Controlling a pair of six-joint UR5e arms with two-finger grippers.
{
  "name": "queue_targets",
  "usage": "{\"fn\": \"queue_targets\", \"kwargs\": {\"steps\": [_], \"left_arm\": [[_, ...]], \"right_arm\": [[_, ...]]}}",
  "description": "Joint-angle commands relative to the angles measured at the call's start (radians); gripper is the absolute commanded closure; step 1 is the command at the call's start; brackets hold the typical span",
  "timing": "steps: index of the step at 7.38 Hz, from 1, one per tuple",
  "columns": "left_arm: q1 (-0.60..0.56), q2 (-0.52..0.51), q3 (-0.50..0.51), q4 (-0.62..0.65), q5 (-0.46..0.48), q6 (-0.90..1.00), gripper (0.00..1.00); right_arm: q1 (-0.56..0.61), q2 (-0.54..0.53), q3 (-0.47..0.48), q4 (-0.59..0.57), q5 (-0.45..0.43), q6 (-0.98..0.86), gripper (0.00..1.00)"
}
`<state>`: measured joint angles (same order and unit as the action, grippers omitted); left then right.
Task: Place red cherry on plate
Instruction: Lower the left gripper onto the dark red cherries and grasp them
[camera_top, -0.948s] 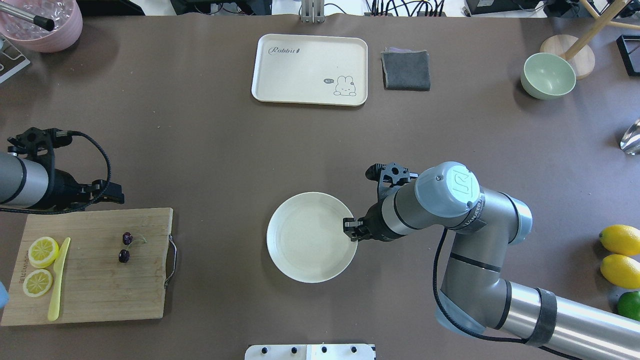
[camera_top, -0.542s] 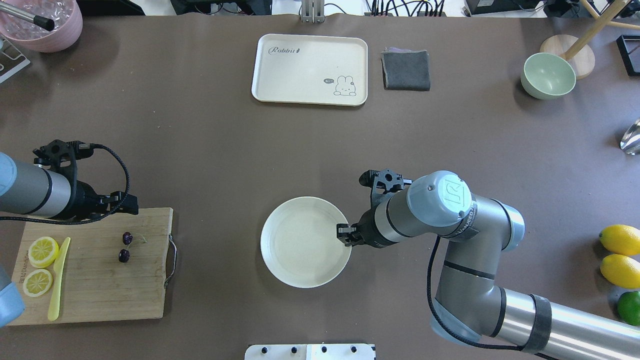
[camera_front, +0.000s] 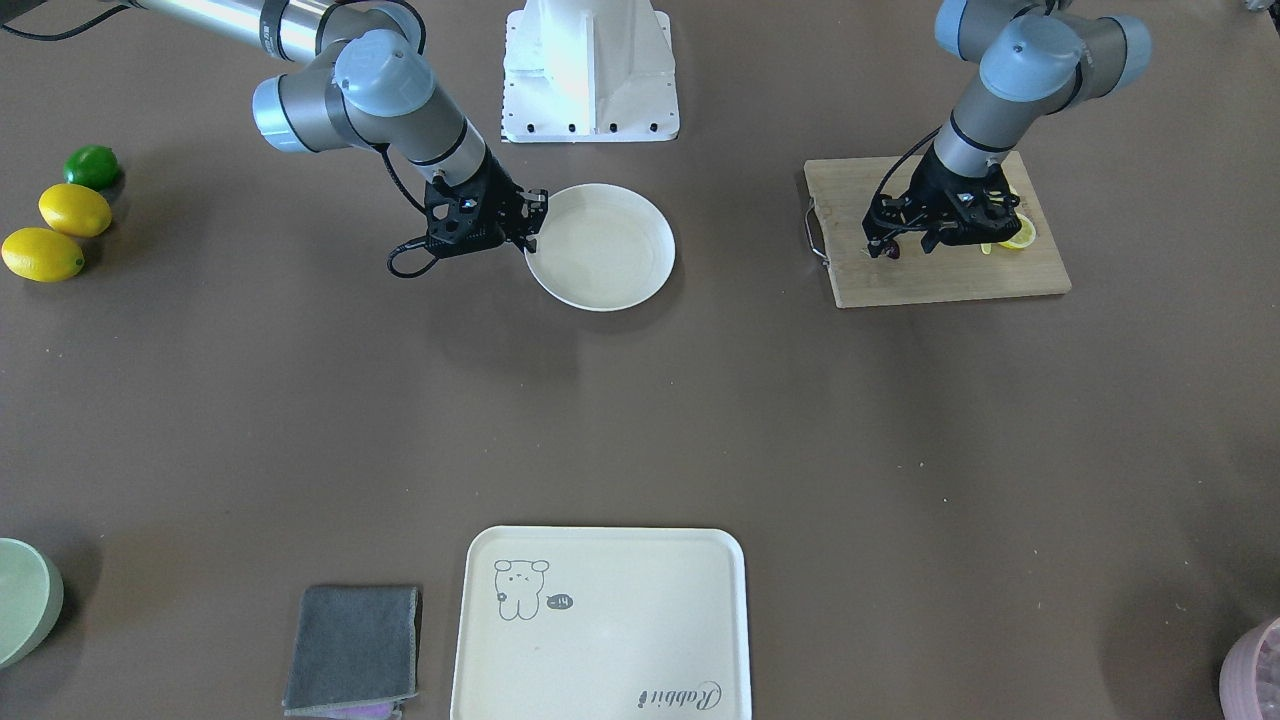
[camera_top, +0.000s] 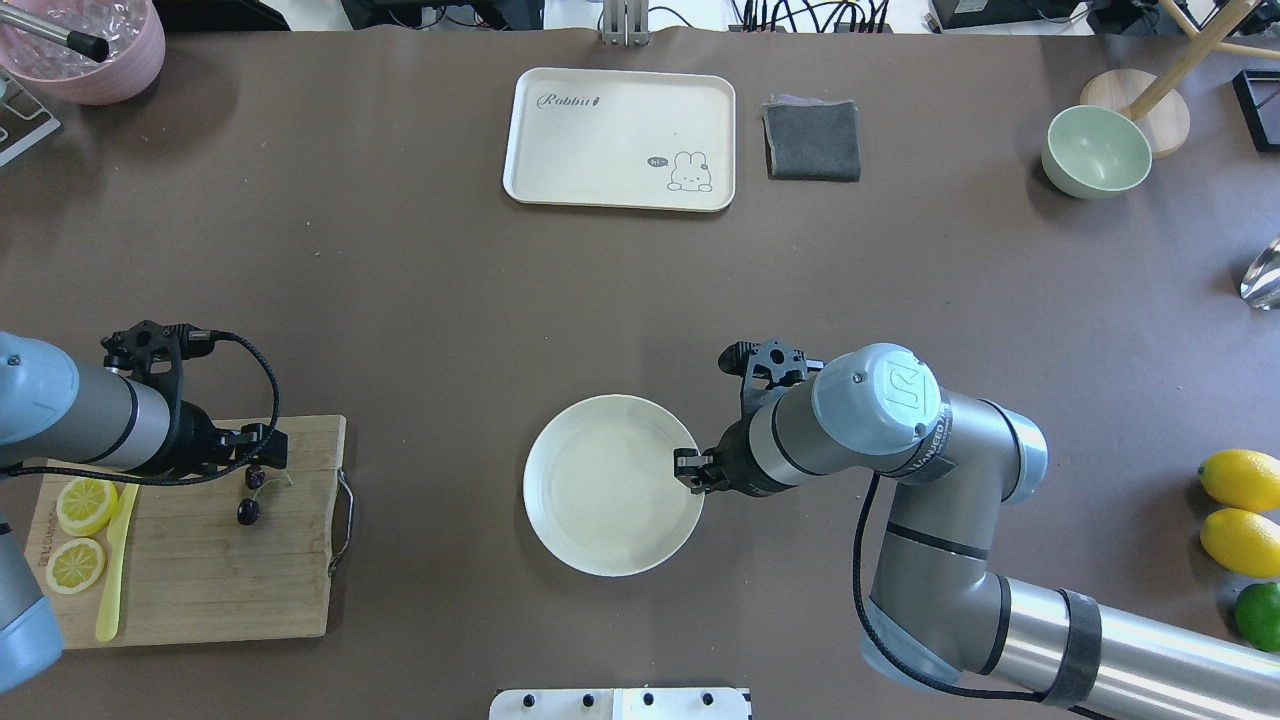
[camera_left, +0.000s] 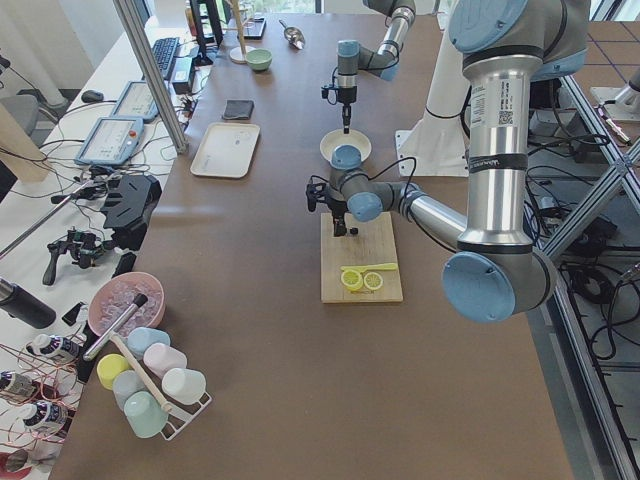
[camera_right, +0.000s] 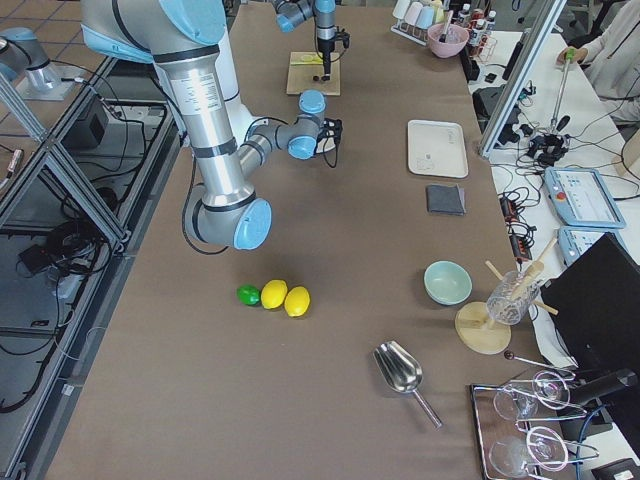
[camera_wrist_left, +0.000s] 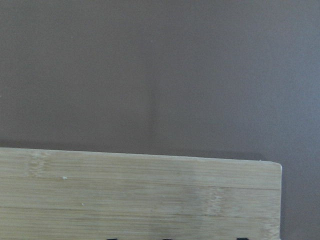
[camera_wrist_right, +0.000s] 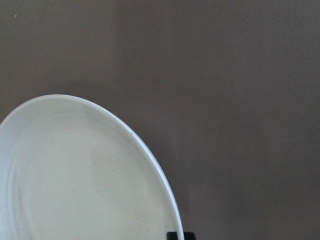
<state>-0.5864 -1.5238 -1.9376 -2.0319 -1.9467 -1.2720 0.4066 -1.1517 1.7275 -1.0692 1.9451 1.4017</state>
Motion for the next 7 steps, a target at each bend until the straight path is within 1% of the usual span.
{"fn": "queue_targets", "kwargs": {"steps": [1,2,3,4,5,6,7], "left_arm": [[0.022,0.001,0.011,0.001,0.002,-0.013,0.31],[0.025,0.002,0.011,0.002,0.002,-0.016,0.41],[0.026,0.001,0.008,0.004,0.002,-0.018,0.6],[0.027,0.002,0.006,0.006,0.0,-0.018,0.9],[0.027,-0.004,0.002,0.025,0.0,-0.017,1.0],[0.023,-0.002,-0.009,0.025,-0.003,-0.015,1.0],[0.014,-0.007,-0.033,0.027,-0.008,-0.015,1.0]], "right_arm": [[0.0,0.0,0.0,0.0,0.0,0.0,1.0],[-0.002,0.0,0.0,0.002,-0.043,0.031,0.01],[-0.011,0.001,0.001,0.002,-0.085,0.058,0.0],[-0.011,0.001,0.003,0.002,-0.086,0.059,0.0],[-0.011,0.0,0.003,0.002,-0.087,0.06,0.0],[0.004,-0.003,0.01,0.0,-0.081,0.059,0.0],[0.039,-0.005,0.017,0.0,-0.052,0.051,0.0]]}}
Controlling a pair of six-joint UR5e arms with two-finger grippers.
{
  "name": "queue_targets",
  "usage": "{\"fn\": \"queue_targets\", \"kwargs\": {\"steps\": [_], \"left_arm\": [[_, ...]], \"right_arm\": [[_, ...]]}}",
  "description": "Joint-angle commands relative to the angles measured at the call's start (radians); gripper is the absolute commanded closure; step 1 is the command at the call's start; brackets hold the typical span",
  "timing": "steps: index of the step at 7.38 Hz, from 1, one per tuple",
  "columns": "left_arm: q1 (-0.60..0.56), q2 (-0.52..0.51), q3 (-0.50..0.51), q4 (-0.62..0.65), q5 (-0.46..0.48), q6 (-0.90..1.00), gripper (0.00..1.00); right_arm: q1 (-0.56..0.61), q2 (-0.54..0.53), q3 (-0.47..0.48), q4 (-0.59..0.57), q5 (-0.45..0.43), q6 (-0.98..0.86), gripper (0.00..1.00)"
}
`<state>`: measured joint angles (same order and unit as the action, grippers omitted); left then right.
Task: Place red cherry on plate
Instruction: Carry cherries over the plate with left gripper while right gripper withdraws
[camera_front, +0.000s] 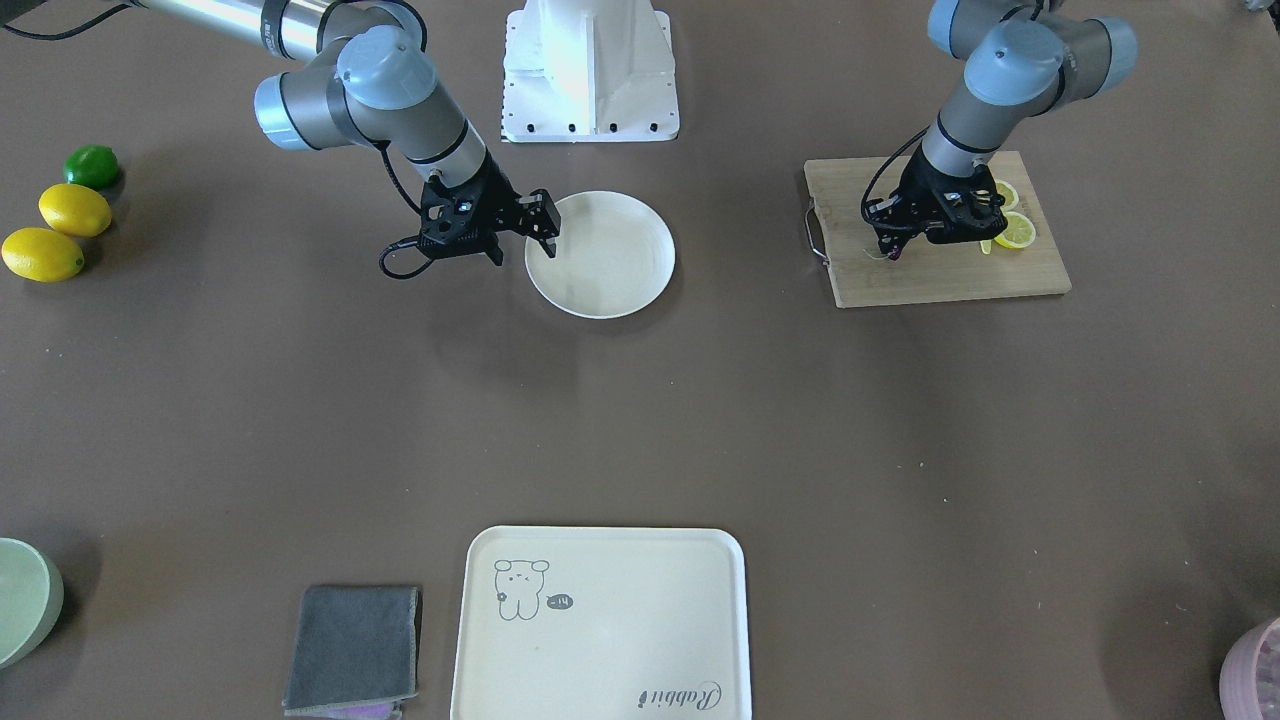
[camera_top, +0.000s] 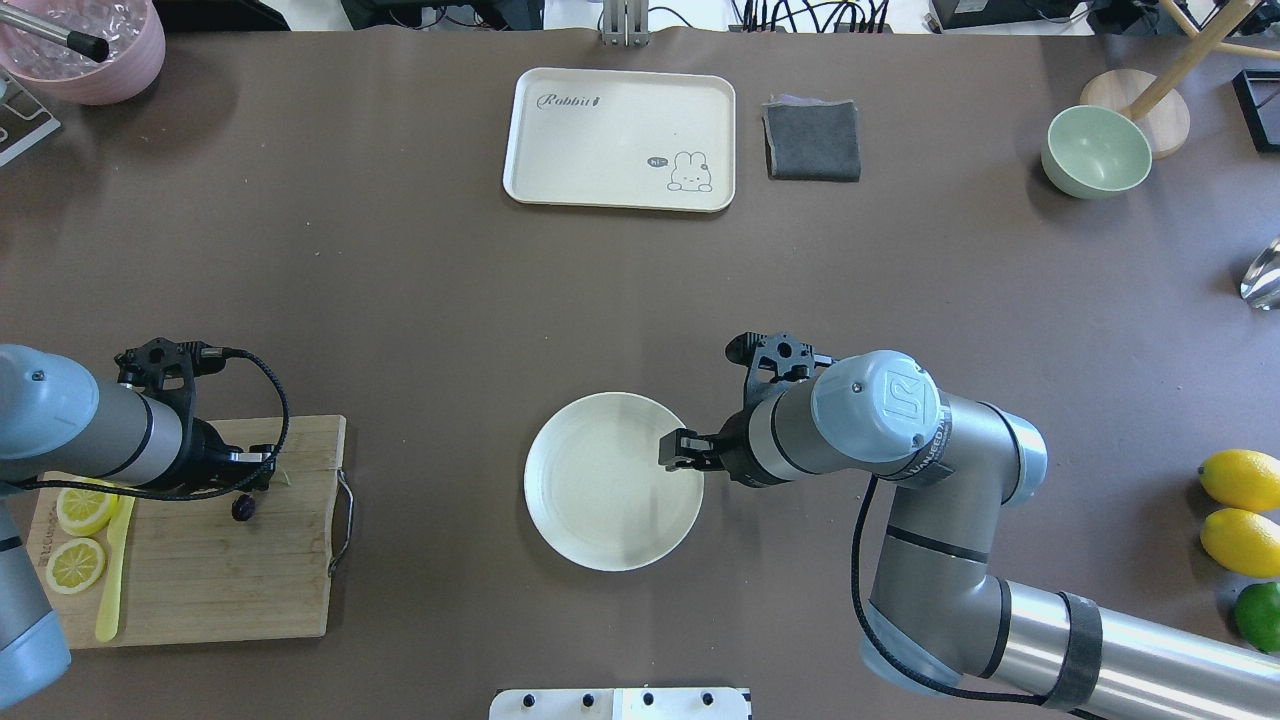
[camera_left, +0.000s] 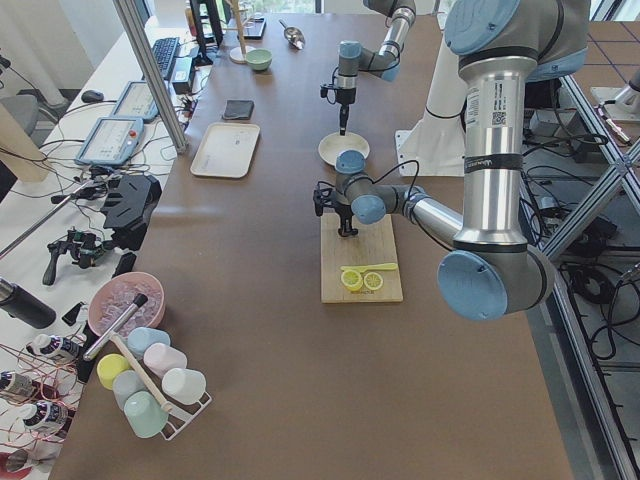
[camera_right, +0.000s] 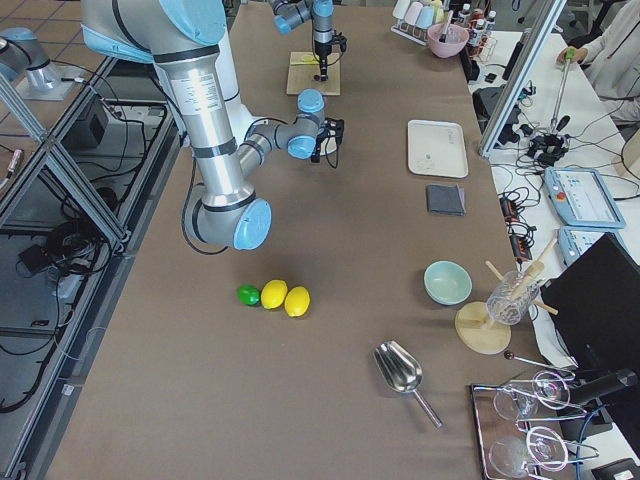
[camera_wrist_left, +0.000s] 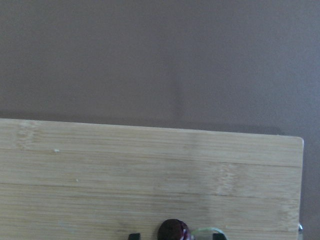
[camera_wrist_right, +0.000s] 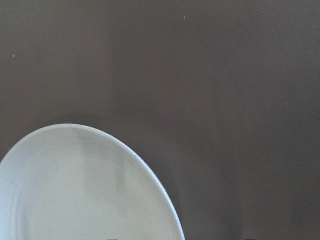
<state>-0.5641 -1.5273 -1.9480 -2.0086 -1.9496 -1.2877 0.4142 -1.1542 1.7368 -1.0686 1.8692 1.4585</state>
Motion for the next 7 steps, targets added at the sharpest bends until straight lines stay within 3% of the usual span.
{"fn": "queue_targets", "kwargs": {"steps": [1,2,4,5,7], "left_arm": [[-0.01,-0.013,-0.085,0.067,-0.011,0.002,1.0],[-0.011,-0.098,-0.124,0.183,-0.026,0.001,1.0],[0.001,-0.358,-0.112,0.426,-0.026,-0.007,1.0],[0.024,-0.464,-0.08,0.486,-0.025,-0.078,1.0],[0.092,-0.656,0.082,0.487,-0.018,-0.157,1.0]], "right_arm": [[0.099,-0.007,0.024,-0.002,0.101,-0.007,0.0],[0.183,-0.031,0.033,-0.002,0.187,-0.01,0.0],[0.271,-0.105,0.059,-0.002,0.218,-0.105,0.0],[0.329,-0.158,0.059,-0.004,0.255,-0.189,0.0],[0.411,-0.241,0.058,-0.002,0.292,-0.335,0.0]]}}
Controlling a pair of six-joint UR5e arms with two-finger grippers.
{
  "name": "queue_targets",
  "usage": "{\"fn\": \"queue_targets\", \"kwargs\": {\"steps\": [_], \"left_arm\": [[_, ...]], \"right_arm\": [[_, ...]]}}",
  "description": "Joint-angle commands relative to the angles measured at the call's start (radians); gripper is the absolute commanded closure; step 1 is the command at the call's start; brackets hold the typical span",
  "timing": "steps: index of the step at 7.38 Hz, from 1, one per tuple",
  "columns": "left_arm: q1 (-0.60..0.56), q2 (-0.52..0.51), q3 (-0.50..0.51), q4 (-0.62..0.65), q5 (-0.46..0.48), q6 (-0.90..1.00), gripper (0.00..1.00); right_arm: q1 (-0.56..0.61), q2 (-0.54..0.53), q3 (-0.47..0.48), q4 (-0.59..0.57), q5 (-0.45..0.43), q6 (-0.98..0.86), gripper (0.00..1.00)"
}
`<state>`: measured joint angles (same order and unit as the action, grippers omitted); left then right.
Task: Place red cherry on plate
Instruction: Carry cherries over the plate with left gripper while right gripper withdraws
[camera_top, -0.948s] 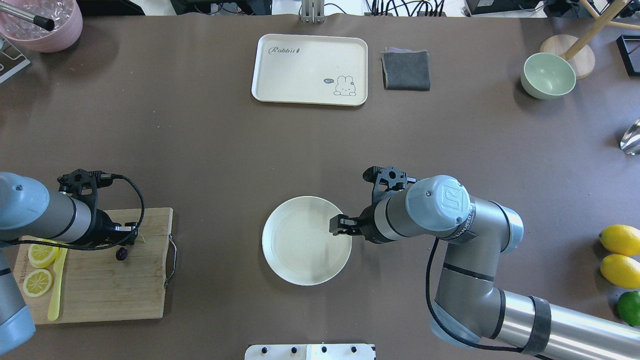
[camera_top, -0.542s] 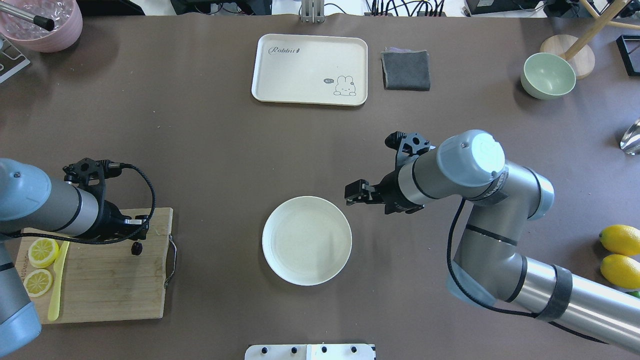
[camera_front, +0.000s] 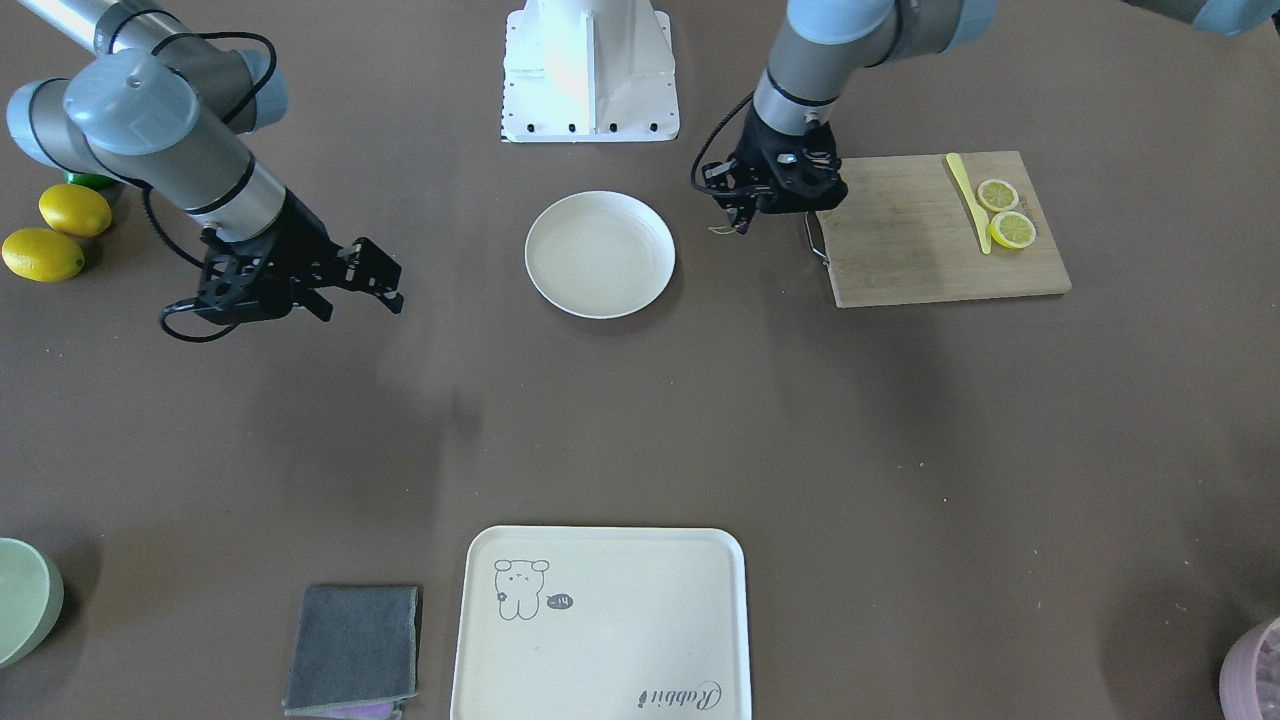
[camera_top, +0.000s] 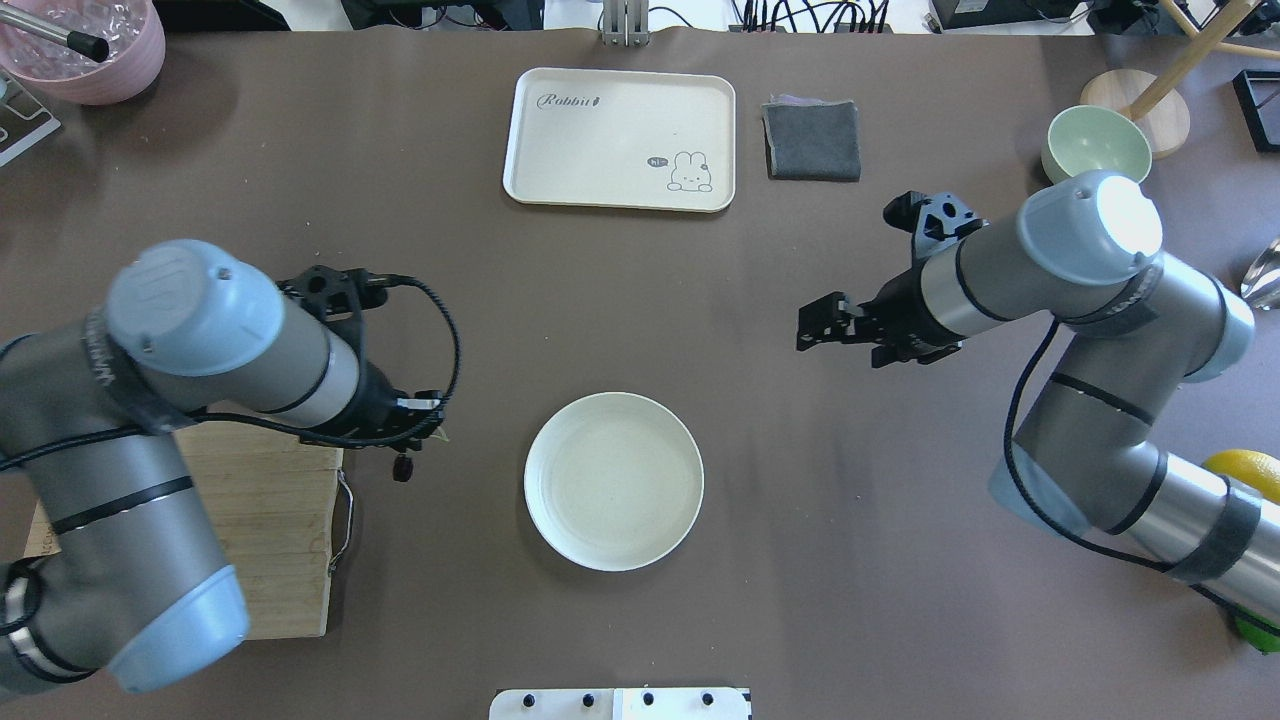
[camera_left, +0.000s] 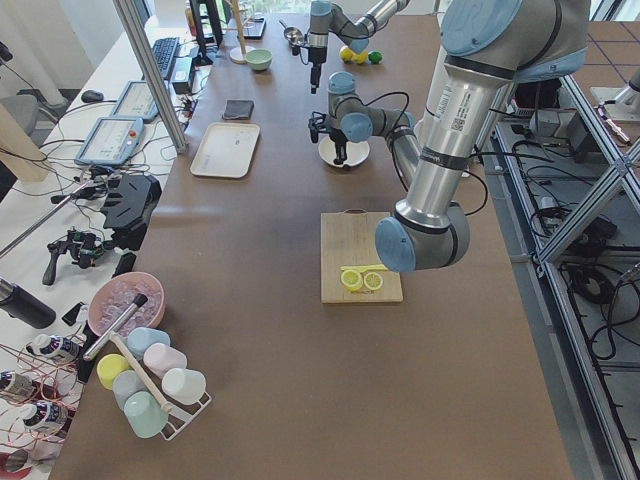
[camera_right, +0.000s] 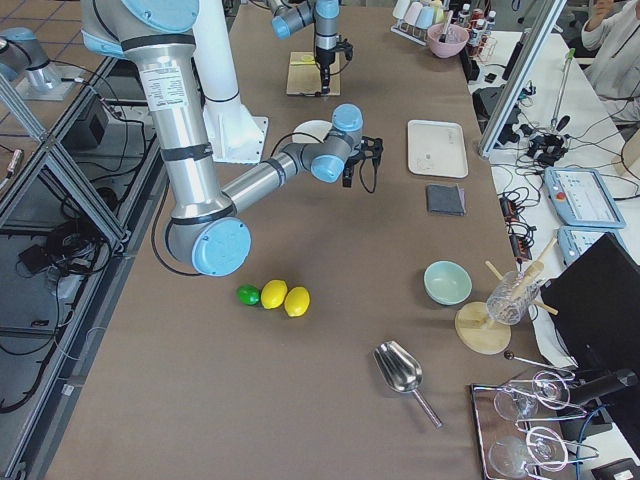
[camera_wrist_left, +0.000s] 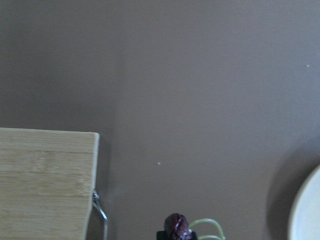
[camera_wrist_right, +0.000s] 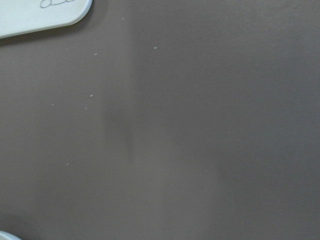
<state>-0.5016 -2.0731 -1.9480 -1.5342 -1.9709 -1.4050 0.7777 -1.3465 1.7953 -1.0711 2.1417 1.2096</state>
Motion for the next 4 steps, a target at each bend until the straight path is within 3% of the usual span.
{"fn": "queue_targets", "kwargs": {"steps": [1,2,4], "left_arm": [[0.067,-0.128,0.096,0.005,0.048,-0.066,1.0],[0.099,-0.163,0.136,-0.007,0.1,-0.069,1.0],[0.103,-0.193,0.231,-0.119,0.102,-0.097,1.0]], "right_arm": [[0.067,-0.089,-0.001,0.002,0.02,-0.151,0.0],[0.077,-0.115,-0.002,0.003,0.018,-0.188,0.0],[0.087,-0.143,-0.002,0.005,0.017,-0.205,0.0]]}}
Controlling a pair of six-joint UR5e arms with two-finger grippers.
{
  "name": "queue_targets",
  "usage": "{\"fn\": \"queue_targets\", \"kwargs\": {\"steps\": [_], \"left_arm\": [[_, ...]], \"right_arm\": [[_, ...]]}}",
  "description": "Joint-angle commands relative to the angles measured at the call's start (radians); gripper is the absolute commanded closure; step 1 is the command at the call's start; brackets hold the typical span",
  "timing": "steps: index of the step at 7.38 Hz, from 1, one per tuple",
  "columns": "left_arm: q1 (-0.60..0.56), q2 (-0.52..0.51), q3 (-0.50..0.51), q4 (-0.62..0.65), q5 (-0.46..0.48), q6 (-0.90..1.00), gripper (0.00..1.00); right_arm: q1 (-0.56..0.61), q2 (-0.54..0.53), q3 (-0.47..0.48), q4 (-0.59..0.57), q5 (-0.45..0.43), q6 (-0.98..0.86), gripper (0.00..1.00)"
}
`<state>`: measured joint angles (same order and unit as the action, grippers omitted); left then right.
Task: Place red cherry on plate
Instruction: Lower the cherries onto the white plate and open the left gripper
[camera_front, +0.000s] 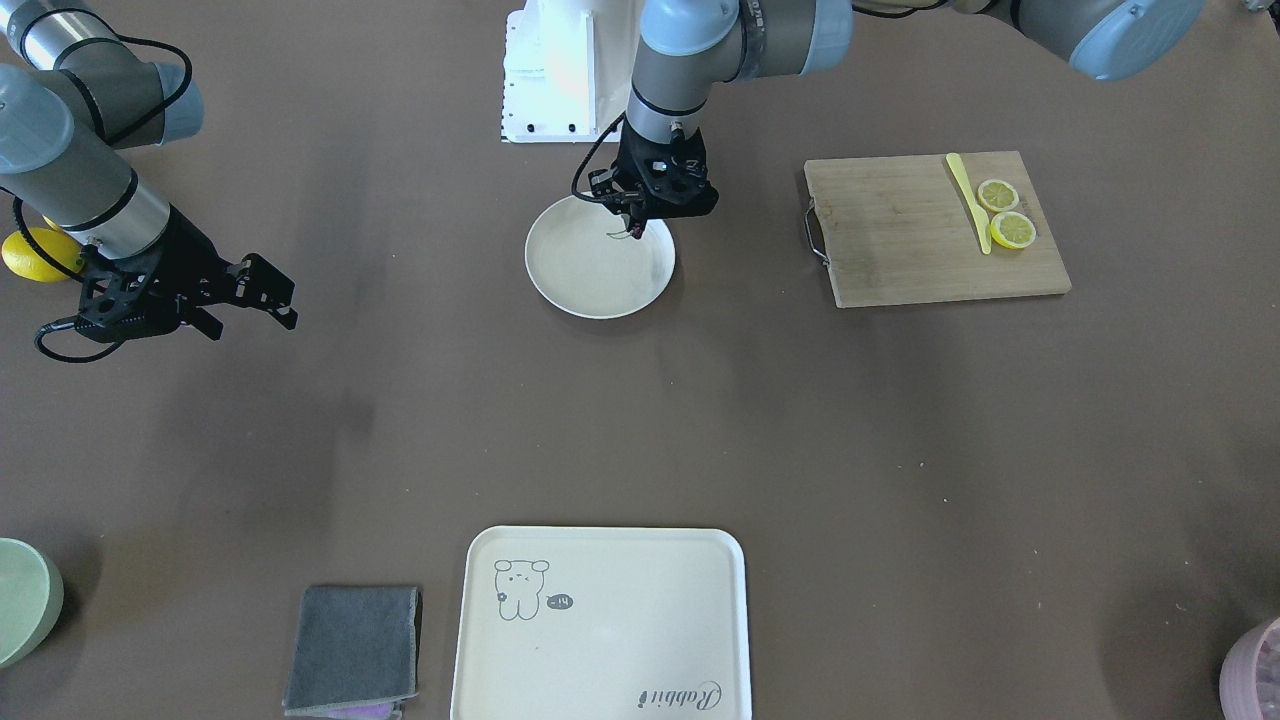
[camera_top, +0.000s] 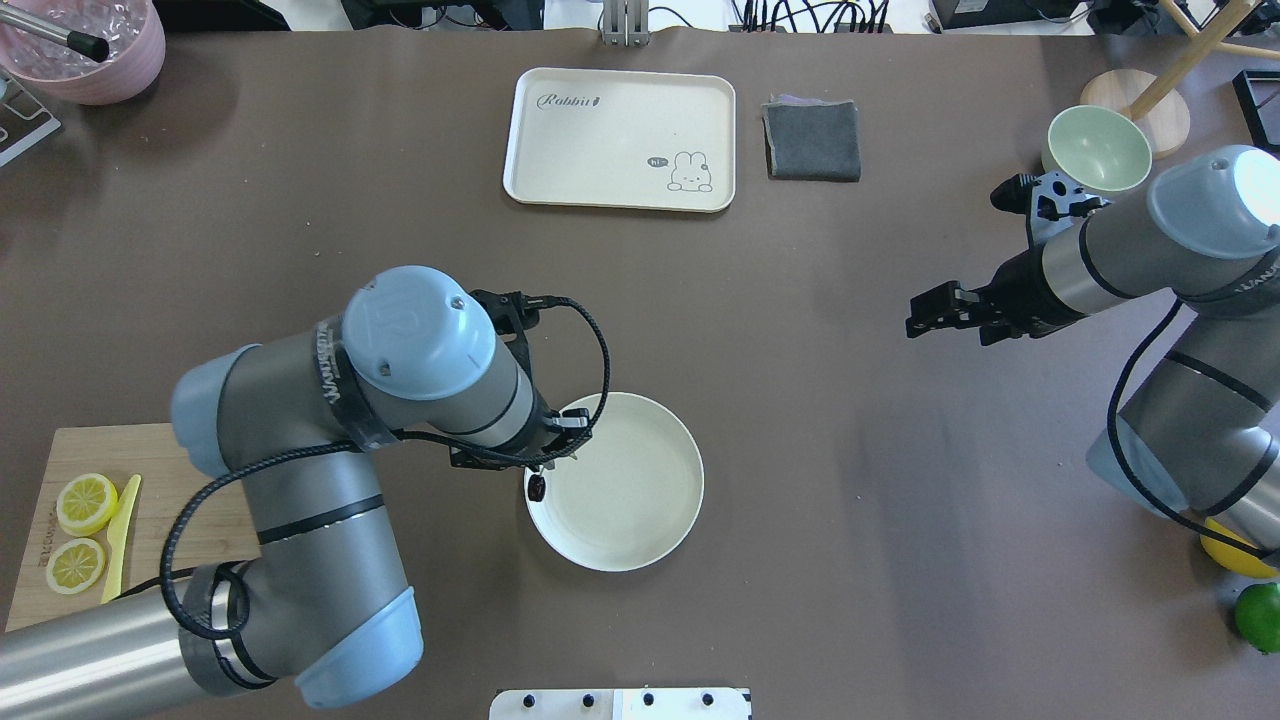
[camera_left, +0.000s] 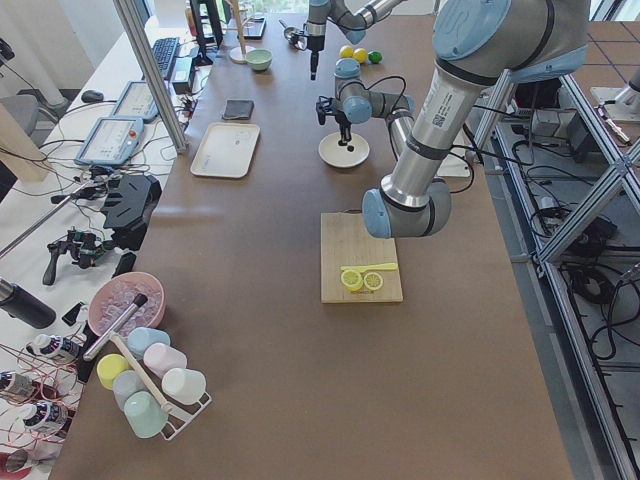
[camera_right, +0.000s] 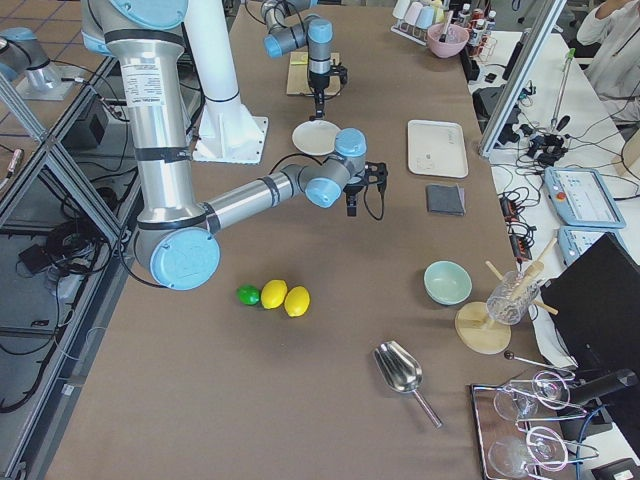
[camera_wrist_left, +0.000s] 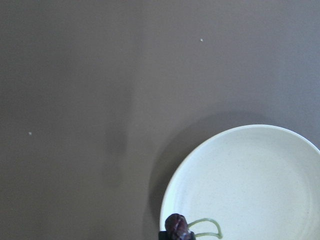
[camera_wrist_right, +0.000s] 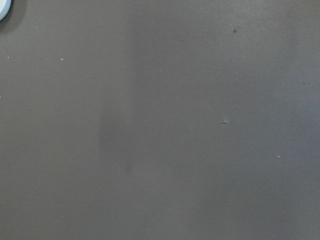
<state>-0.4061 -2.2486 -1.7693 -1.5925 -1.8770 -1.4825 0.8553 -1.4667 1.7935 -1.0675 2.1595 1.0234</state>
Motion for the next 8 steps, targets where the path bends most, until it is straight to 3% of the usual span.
{"fn": "queue_targets", "kwargs": {"steps": [1,2,3,4,6,7,8], "left_arm": [[0.009,-0.017,0.065,-0.081,0.009,-0.024,1.0],[0.009,-0.029,0.08,-0.086,0.009,-0.024,1.0],[0.009,-0.029,0.082,-0.09,0.009,-0.024,0.21],[0.009,-0.029,0.08,-0.105,0.009,-0.025,0.03],[-0.031,0.012,0.036,-0.086,0.01,-0.021,0.03],[-0.063,0.108,-0.043,-0.08,0.006,-0.001,0.03],[-0.119,0.194,-0.132,-0.043,0.003,0.143,0.03]], "right_arm": [[0.027,-0.041,-0.002,0.001,-0.001,-0.063,0.0],[0.04,-0.05,-0.008,0.0,0.002,-0.115,0.0],[0.045,-0.055,-0.009,0.0,0.002,-0.121,0.0],[0.05,-0.063,-0.008,0.0,0.003,-0.131,0.0],[0.082,-0.08,0.003,0.003,0.026,-0.132,0.0],[0.117,-0.095,0.003,0.003,0.057,-0.169,0.0],[0.154,-0.119,0.003,0.003,0.068,-0.227,0.0]]}}
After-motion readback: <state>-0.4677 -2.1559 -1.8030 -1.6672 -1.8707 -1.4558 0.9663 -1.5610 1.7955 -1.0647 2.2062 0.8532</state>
